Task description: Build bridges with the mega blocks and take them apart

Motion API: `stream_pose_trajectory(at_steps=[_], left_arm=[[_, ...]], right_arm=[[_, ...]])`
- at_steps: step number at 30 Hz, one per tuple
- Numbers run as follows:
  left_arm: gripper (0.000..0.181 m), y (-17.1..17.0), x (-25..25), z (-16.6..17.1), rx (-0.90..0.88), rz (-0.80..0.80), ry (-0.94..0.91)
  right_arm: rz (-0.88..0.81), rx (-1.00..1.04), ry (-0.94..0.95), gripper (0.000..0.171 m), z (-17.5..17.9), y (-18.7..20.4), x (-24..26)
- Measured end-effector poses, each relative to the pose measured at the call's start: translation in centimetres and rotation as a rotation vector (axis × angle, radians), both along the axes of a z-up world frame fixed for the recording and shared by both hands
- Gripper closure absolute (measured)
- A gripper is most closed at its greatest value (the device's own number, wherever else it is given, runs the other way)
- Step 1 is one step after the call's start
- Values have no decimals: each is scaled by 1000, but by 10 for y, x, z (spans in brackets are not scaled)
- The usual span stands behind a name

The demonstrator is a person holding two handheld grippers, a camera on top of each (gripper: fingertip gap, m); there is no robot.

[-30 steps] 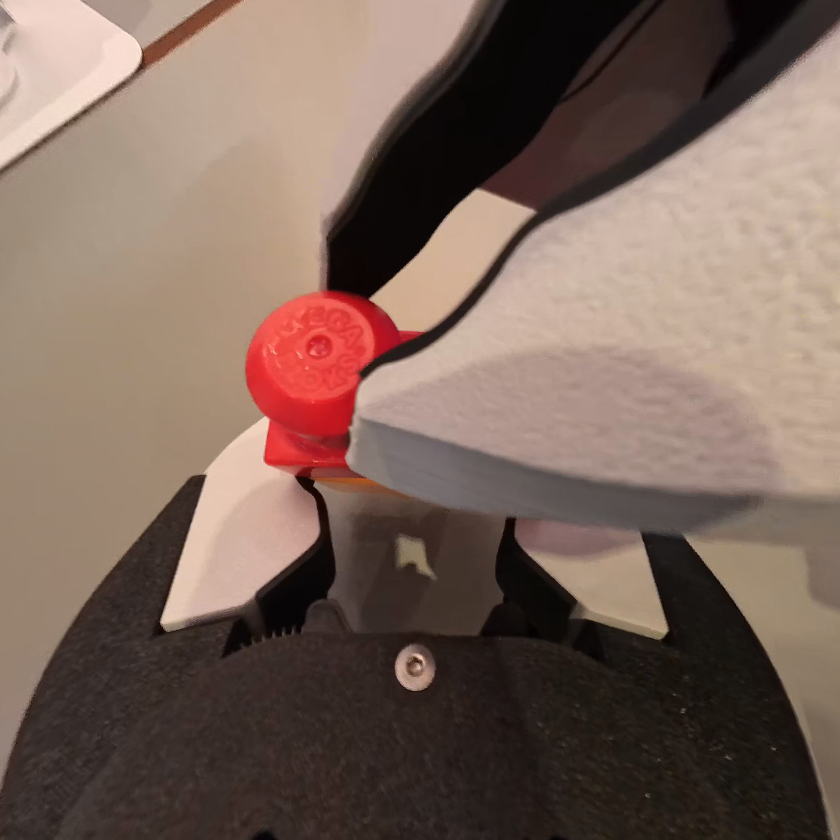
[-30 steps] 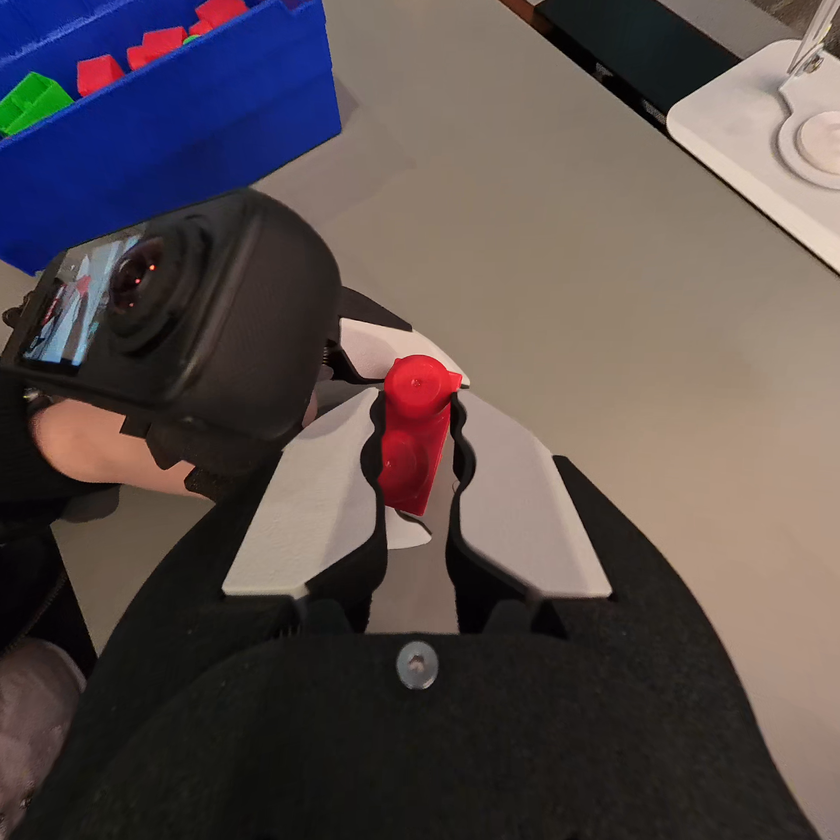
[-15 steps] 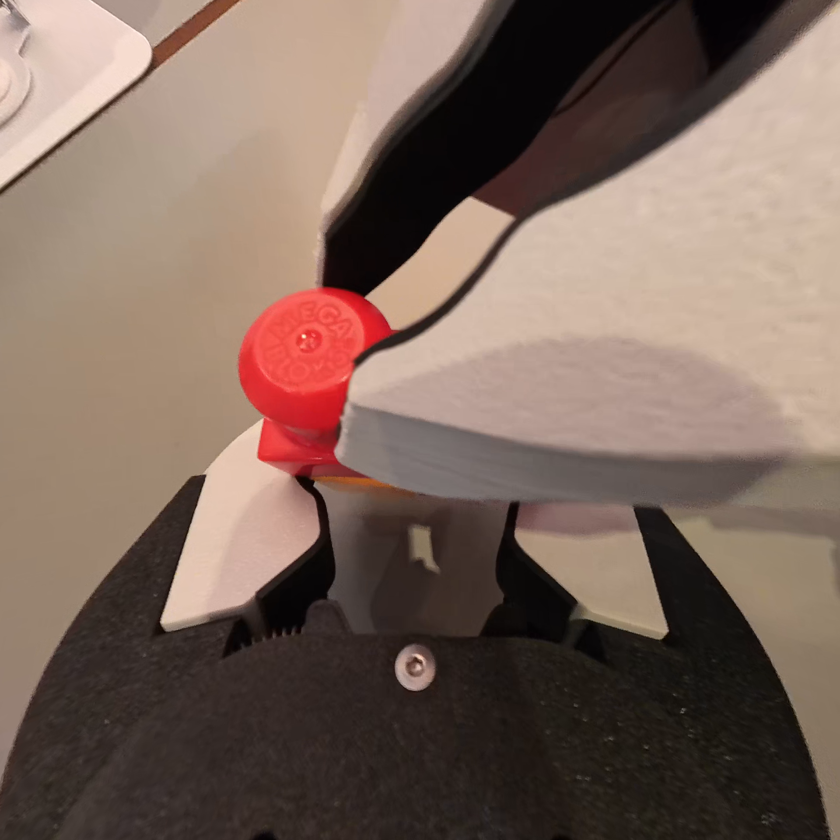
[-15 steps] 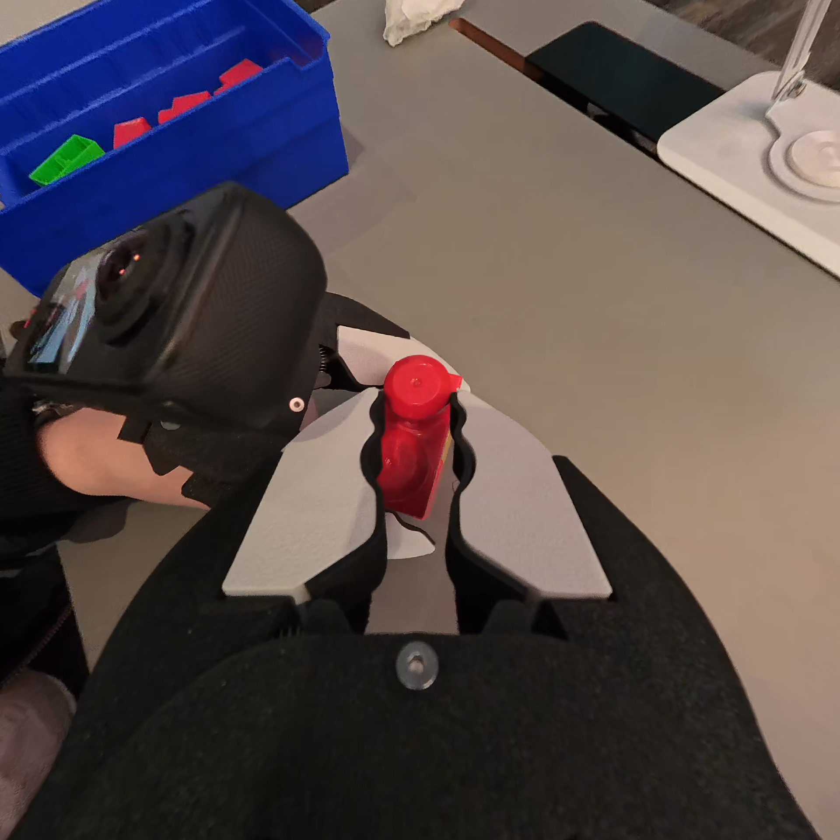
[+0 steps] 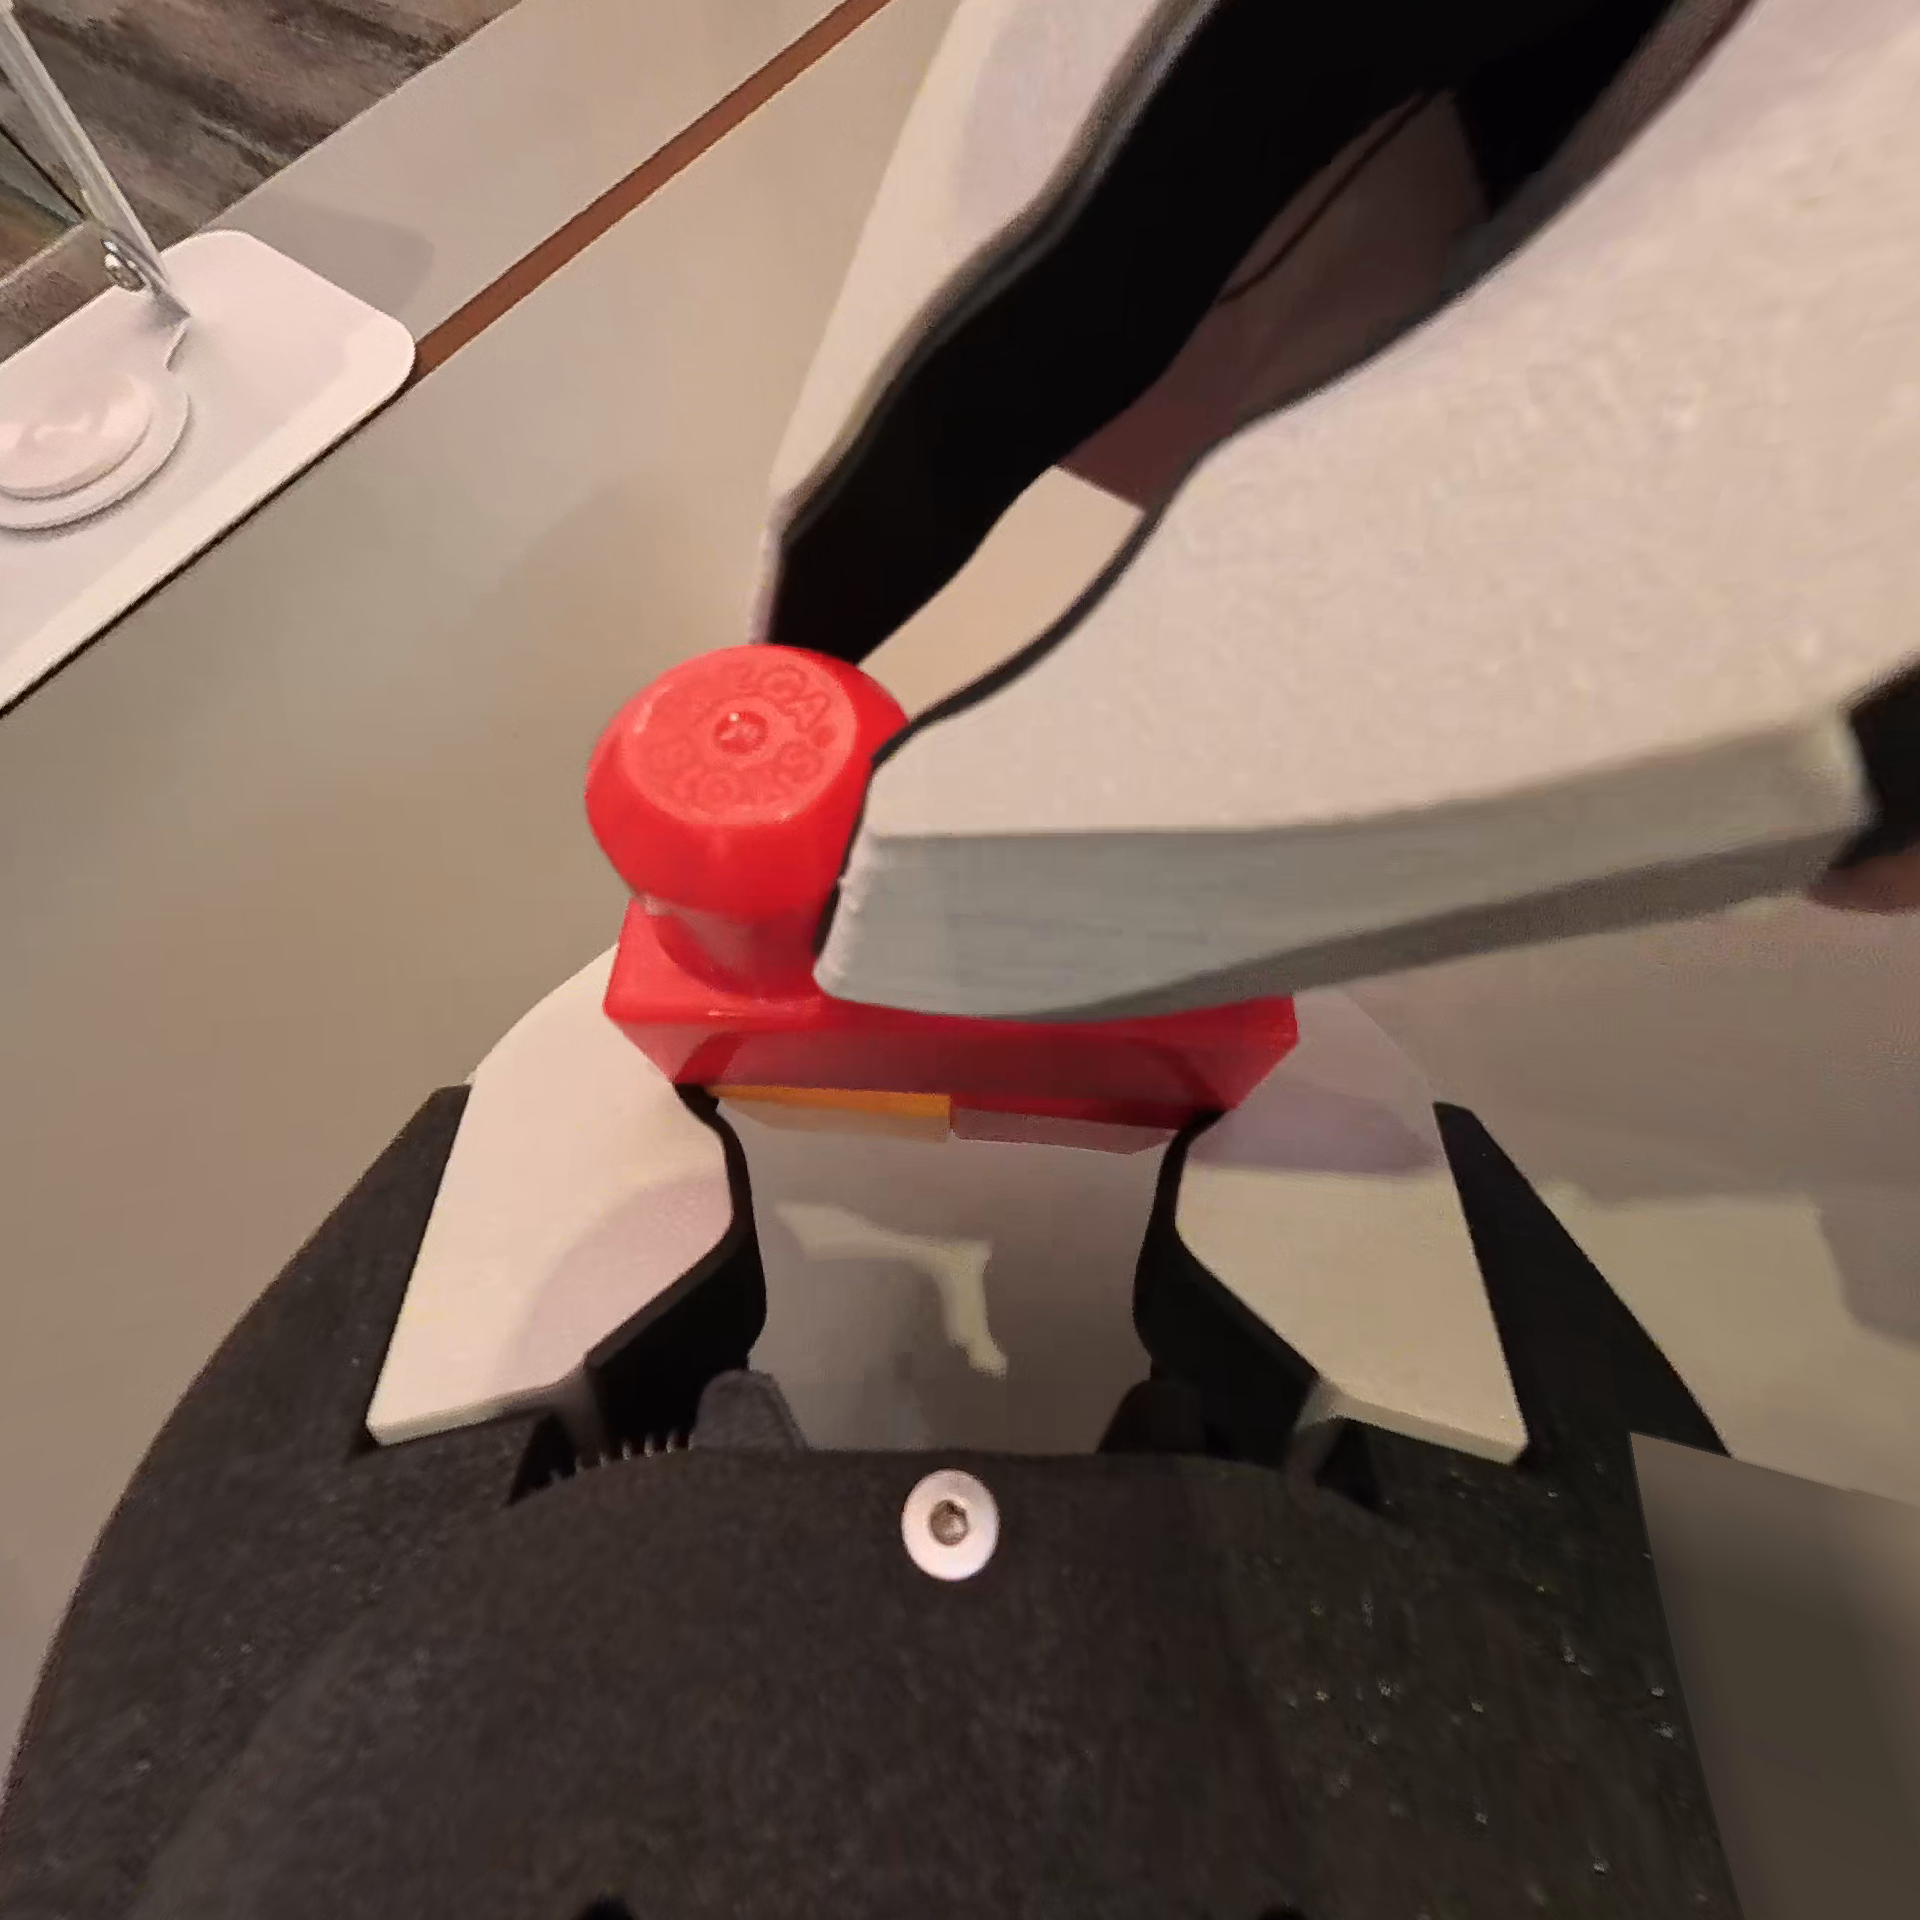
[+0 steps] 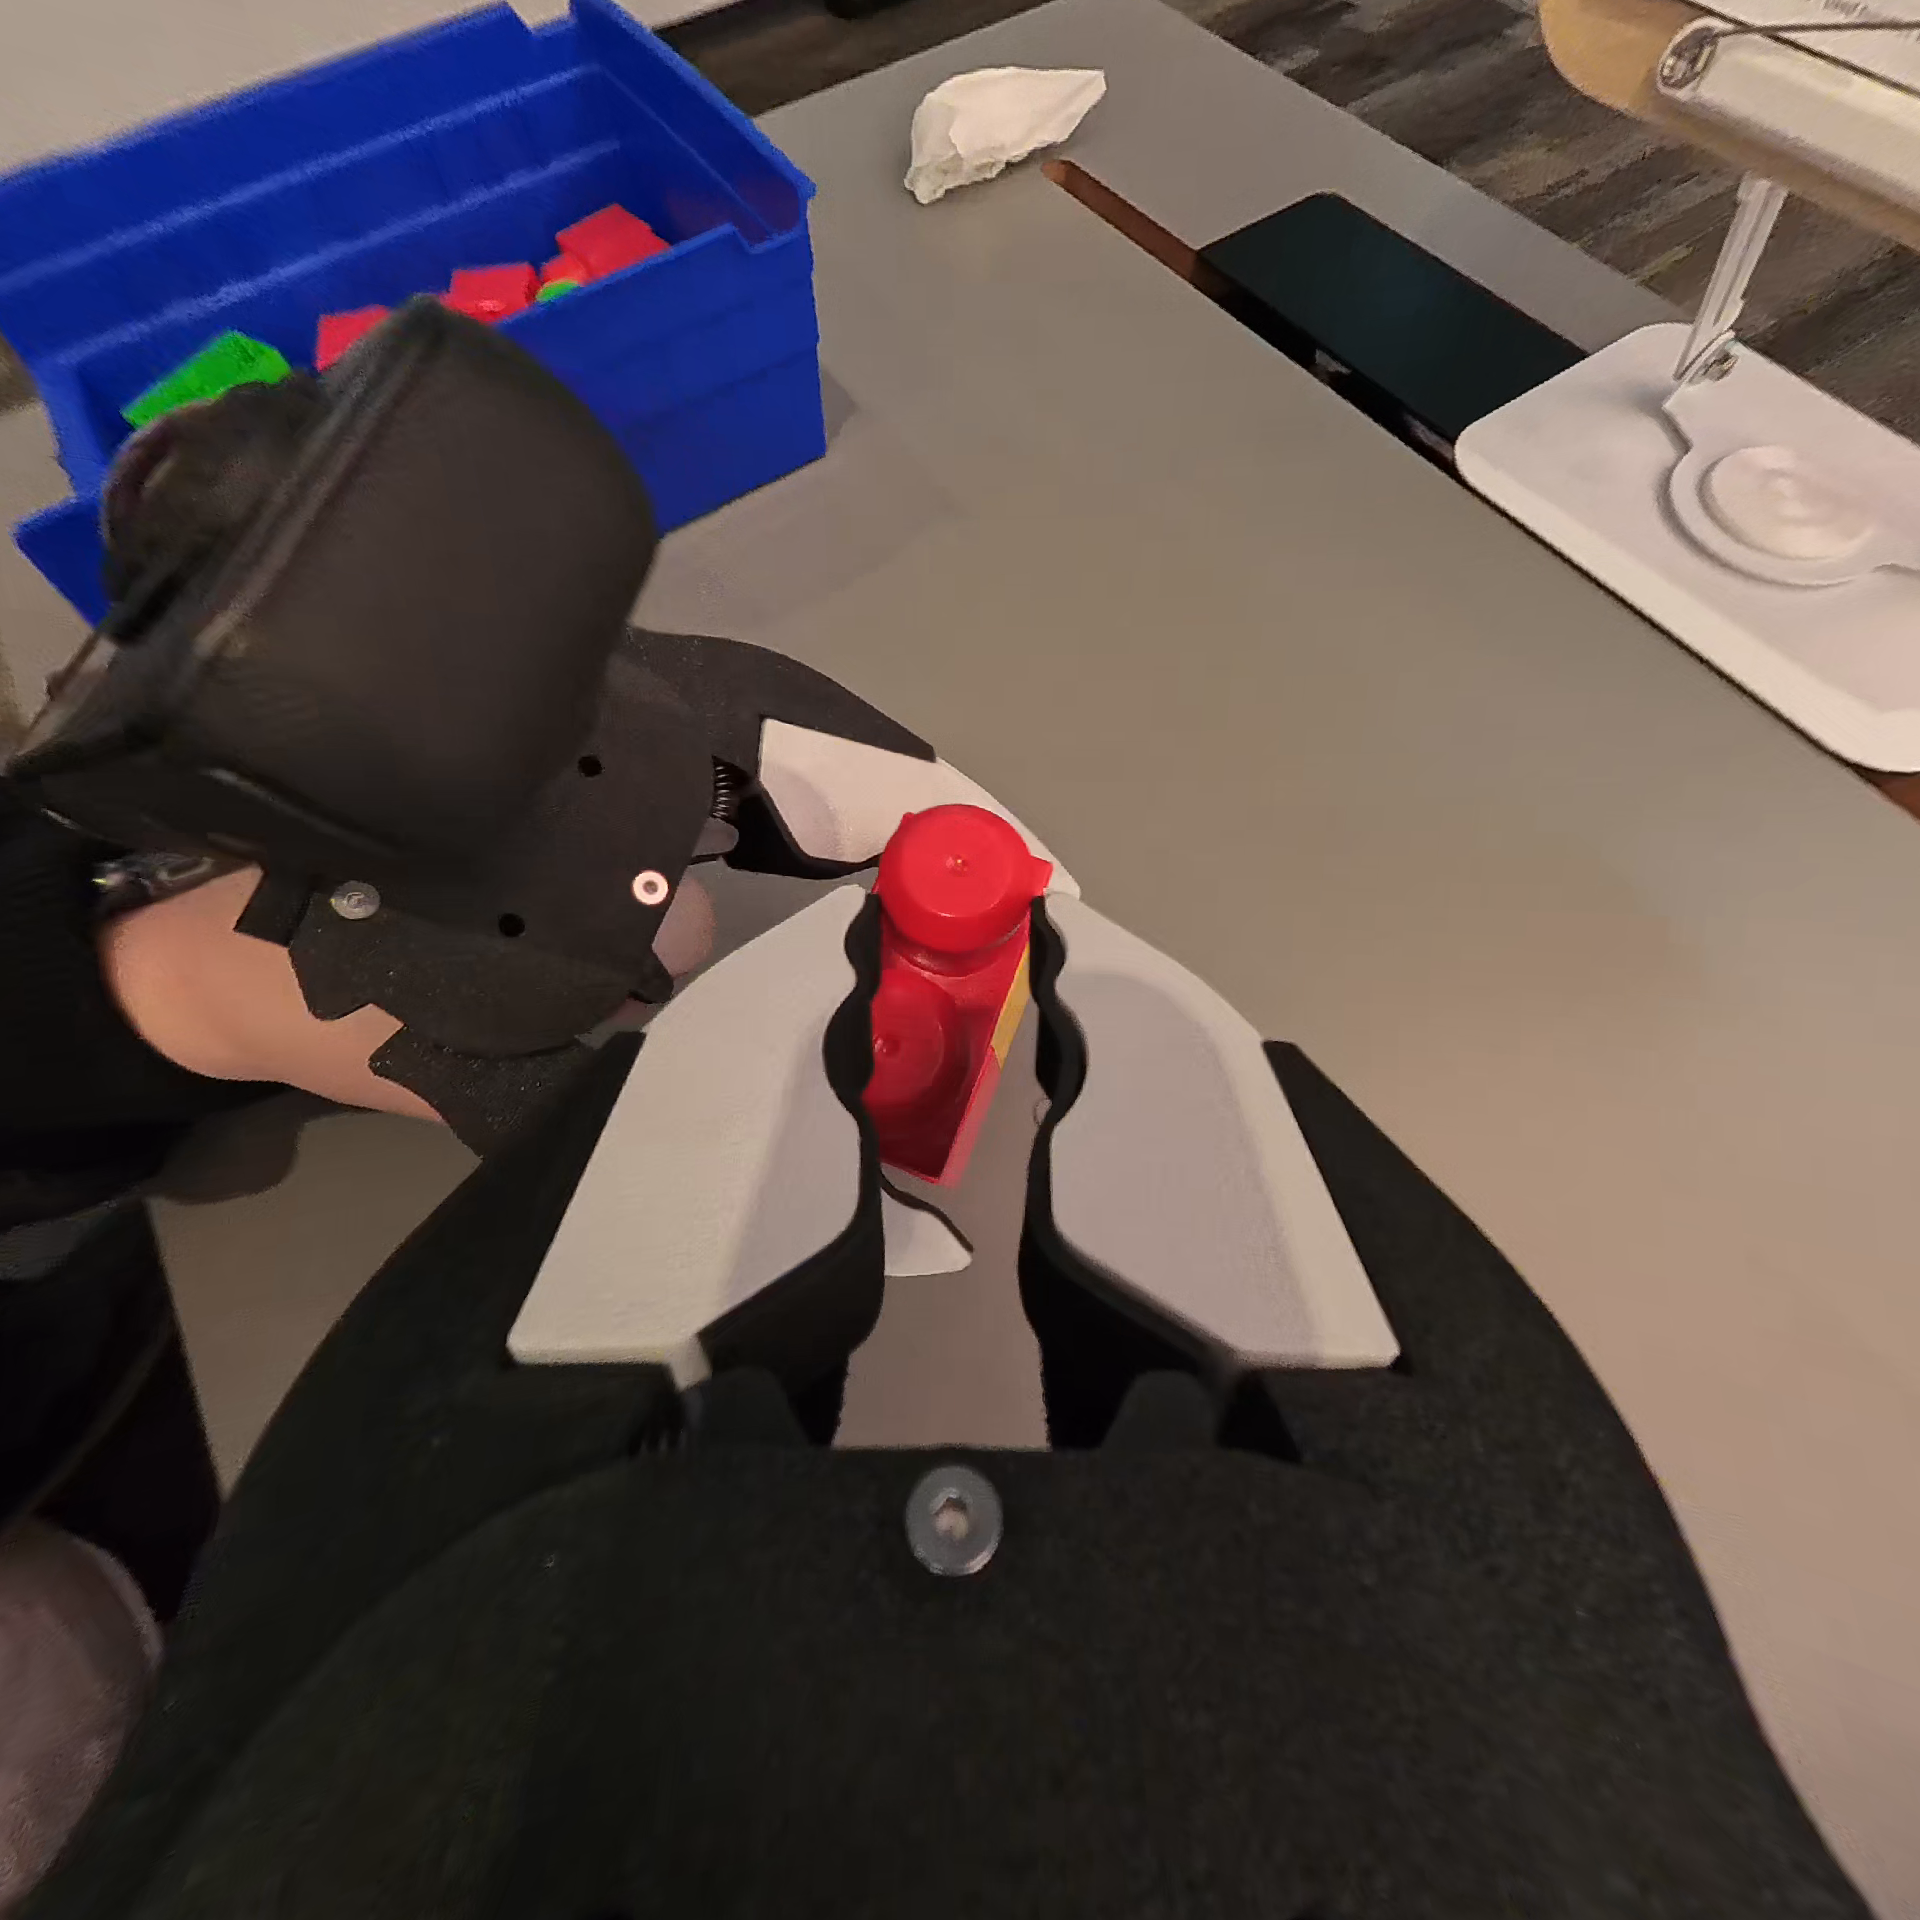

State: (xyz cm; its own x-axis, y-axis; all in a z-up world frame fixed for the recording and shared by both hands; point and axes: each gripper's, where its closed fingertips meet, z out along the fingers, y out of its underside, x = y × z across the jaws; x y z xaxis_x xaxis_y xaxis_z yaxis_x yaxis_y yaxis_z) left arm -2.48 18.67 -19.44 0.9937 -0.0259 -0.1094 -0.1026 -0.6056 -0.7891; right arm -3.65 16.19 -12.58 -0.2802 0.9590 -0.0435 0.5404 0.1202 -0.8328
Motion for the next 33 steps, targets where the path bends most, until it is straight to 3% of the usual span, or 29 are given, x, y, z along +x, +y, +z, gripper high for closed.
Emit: stream_pose_trajectory(at_steps=[18, 24, 29, 33], left_arm=[[91, -11, 9, 29, 65, -73, 14], [91, -22, 25, 47, 140, -213, 16], [91, -26, 34, 61, 189, -286, 65], [91, -27, 39, 72, 231, -313, 94]], right_arm=[[4, -306, 104, 131, 42, 3, 19], [54, -585, 64, 131, 38, 5, 43], [101, -801, 33, 123, 35, -3, 49], [92, -796, 0, 103, 30, -9, 48]])
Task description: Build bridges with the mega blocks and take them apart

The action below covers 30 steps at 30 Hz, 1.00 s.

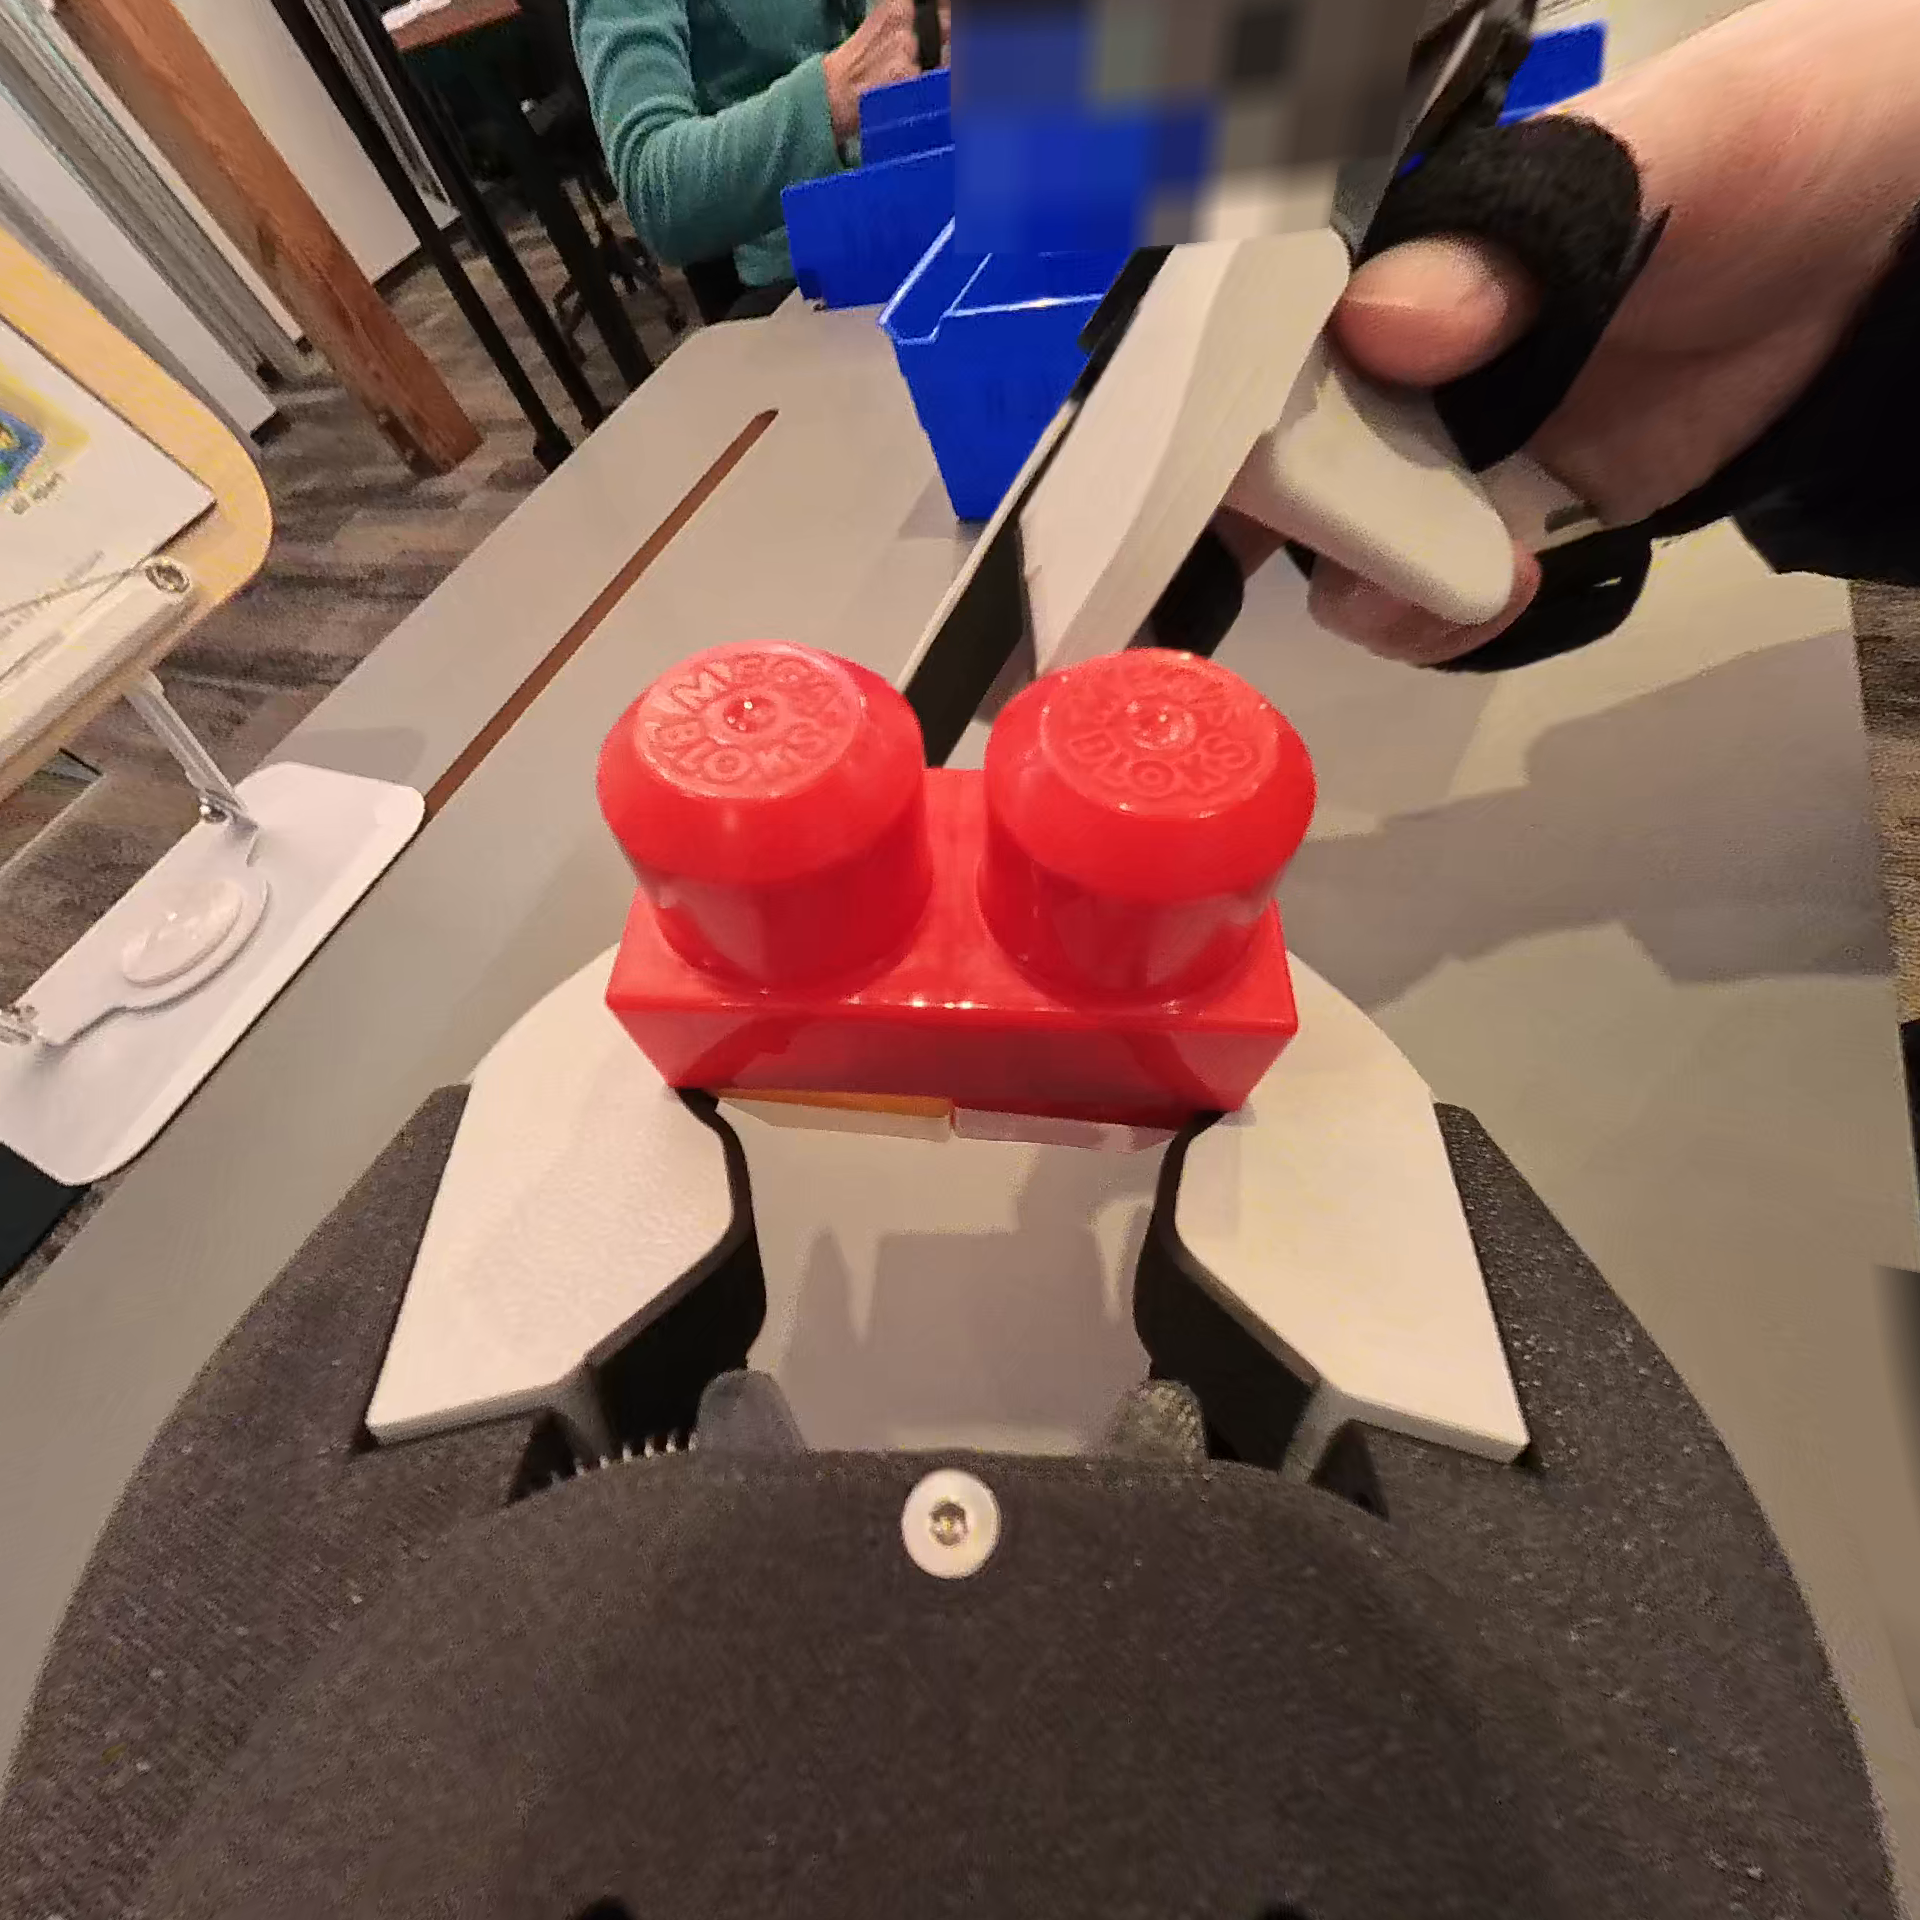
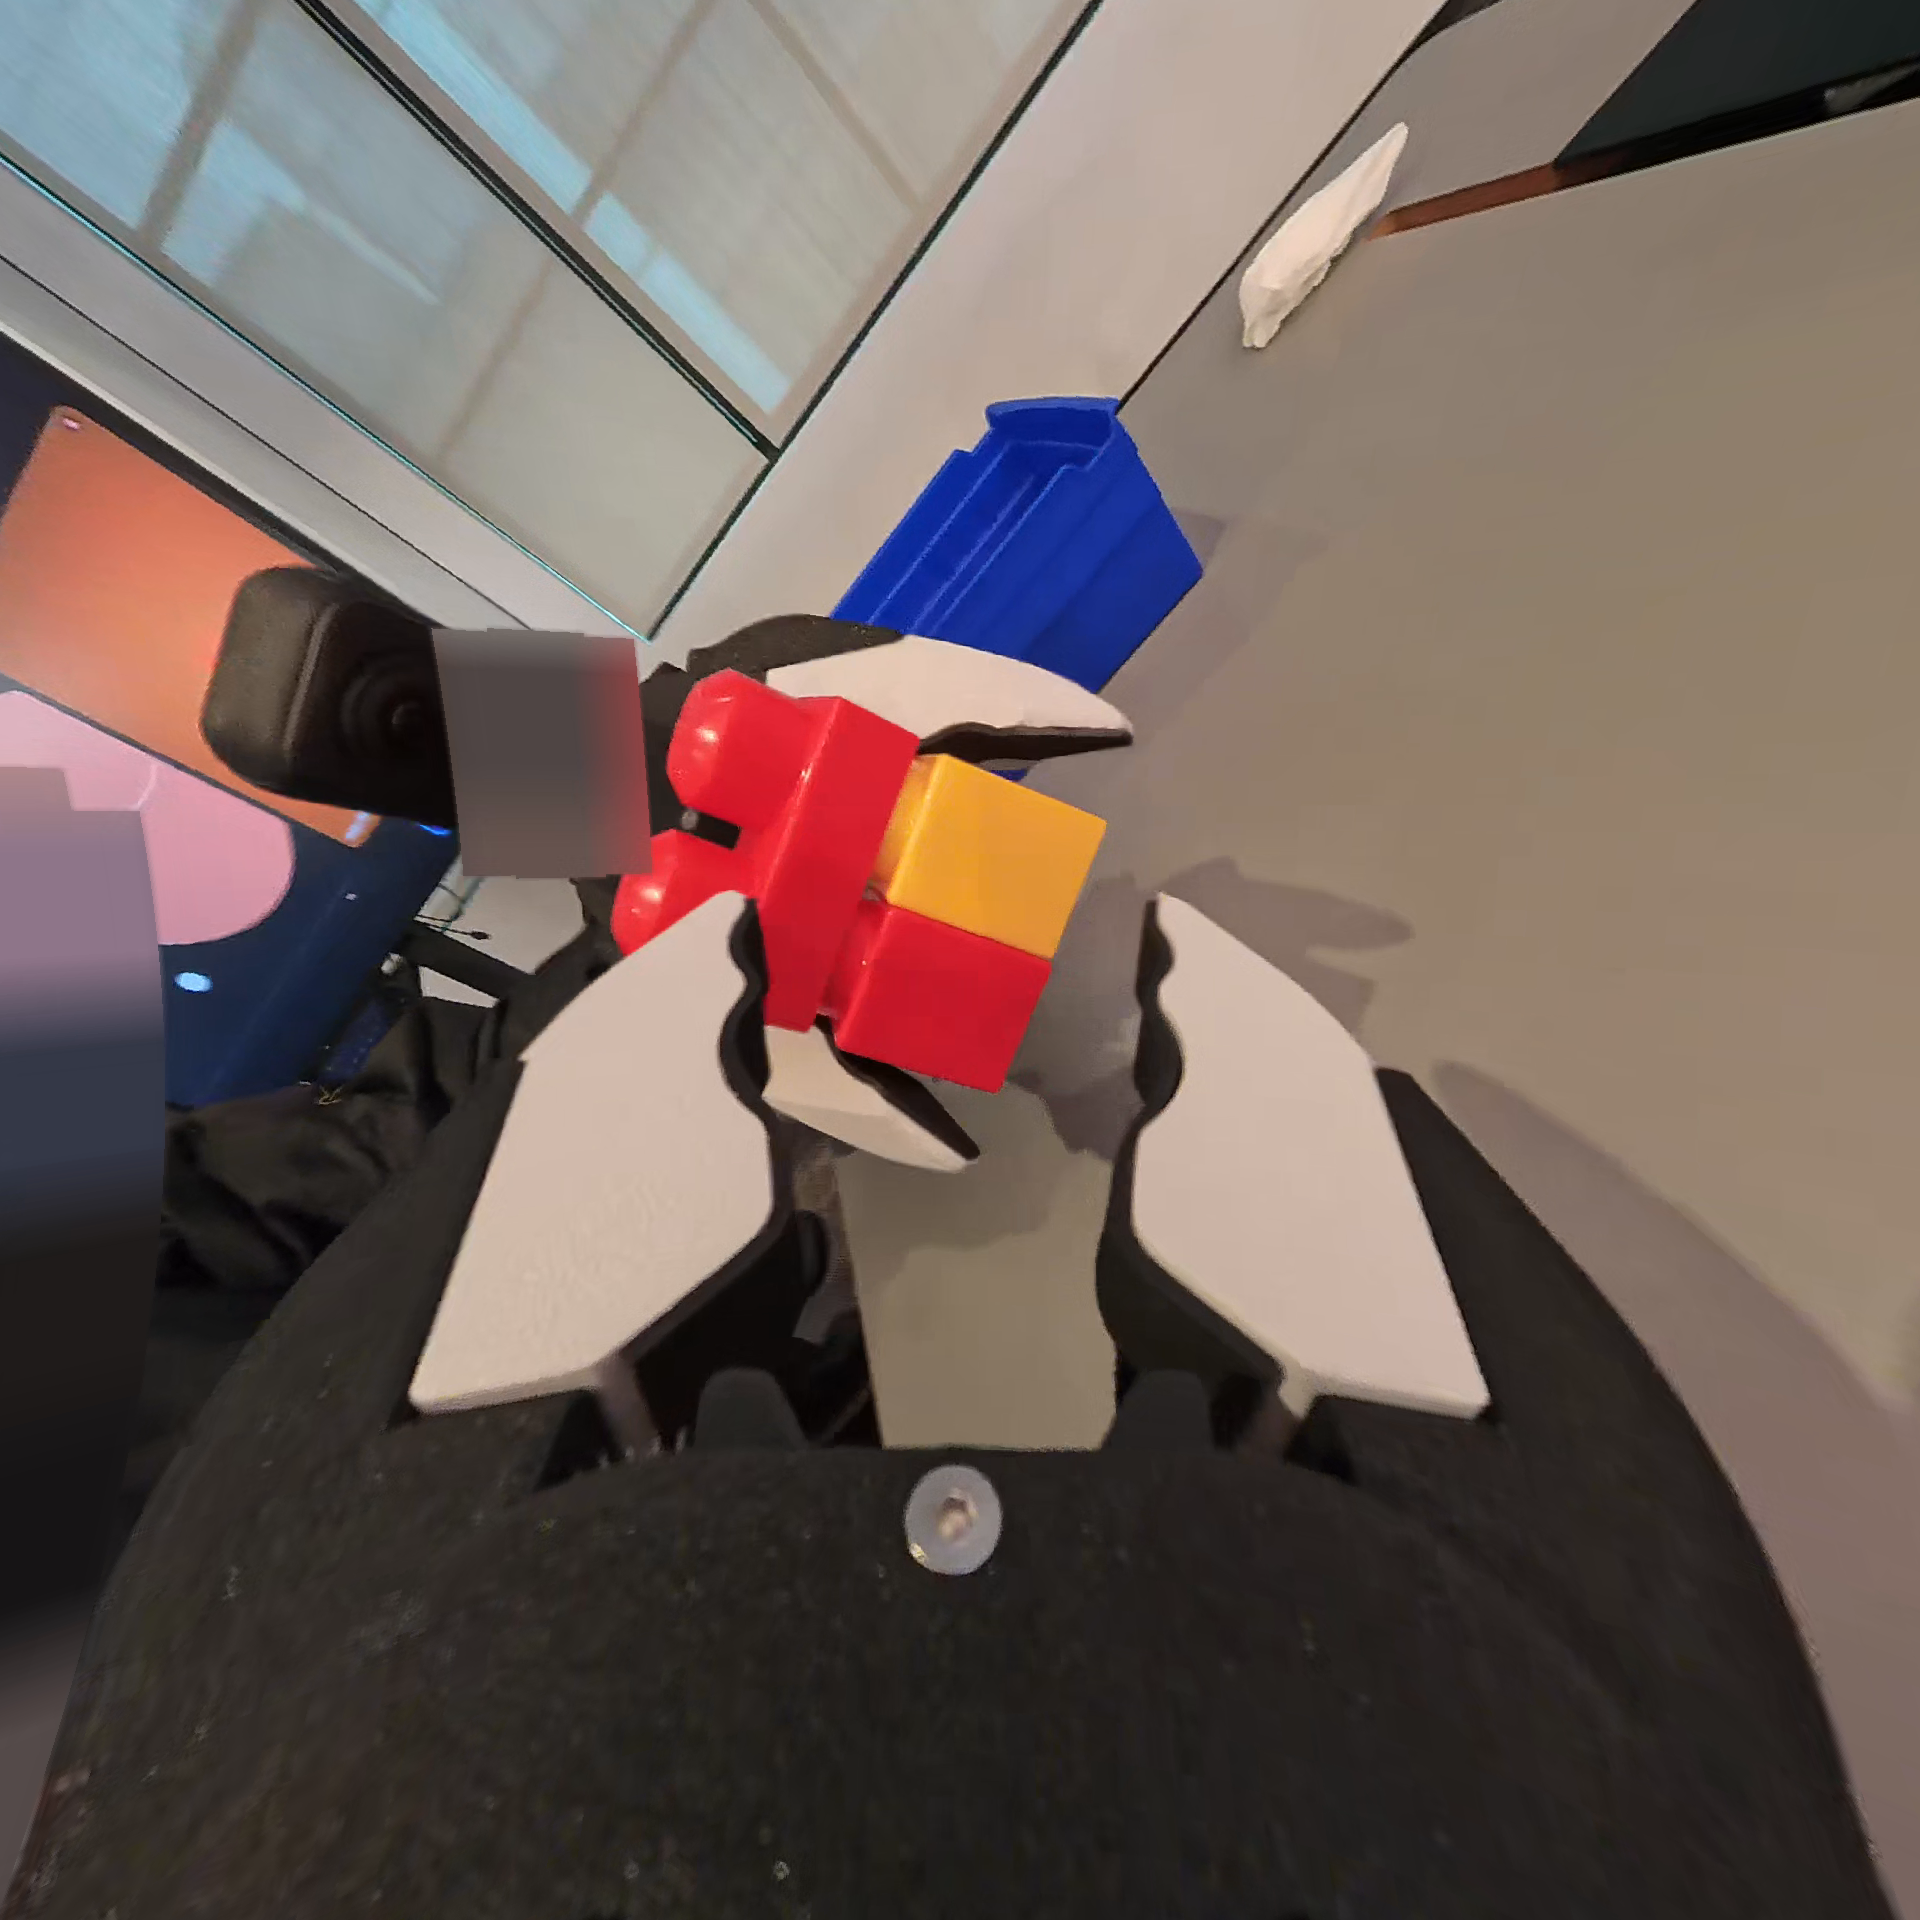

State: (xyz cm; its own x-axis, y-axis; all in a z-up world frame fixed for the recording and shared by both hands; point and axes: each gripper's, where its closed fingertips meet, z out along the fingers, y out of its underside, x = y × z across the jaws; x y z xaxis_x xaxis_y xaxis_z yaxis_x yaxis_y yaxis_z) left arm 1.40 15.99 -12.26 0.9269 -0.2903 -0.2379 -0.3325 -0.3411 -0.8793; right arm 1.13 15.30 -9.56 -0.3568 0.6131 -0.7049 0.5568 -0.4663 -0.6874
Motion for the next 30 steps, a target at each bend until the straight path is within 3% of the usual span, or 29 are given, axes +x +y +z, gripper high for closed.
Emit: stream_pose_trajectory(at_steps=[6, 13, 22, 28, 30], left_arm=[[91, 1, 9, 9, 43, -48, -15], [91, 0, 9, 11, 53, -75, -102], [91, -10, 24, 15, -66, -221, -375], [91, -12, 22, 9, -123, -225, -374], [91, -7, 11, -4, -157, -140, -303]], right_arm=[[36, -111, -31, 90, 7, -14, -1], [15, -110, -38, 97, 7, -8, -1], [110, 189, 334, 99, 54, -10, 14], [124, 366, 409, 99, 57, -9, 13], [91, 433, 389, 101, 48, -6, 9]])
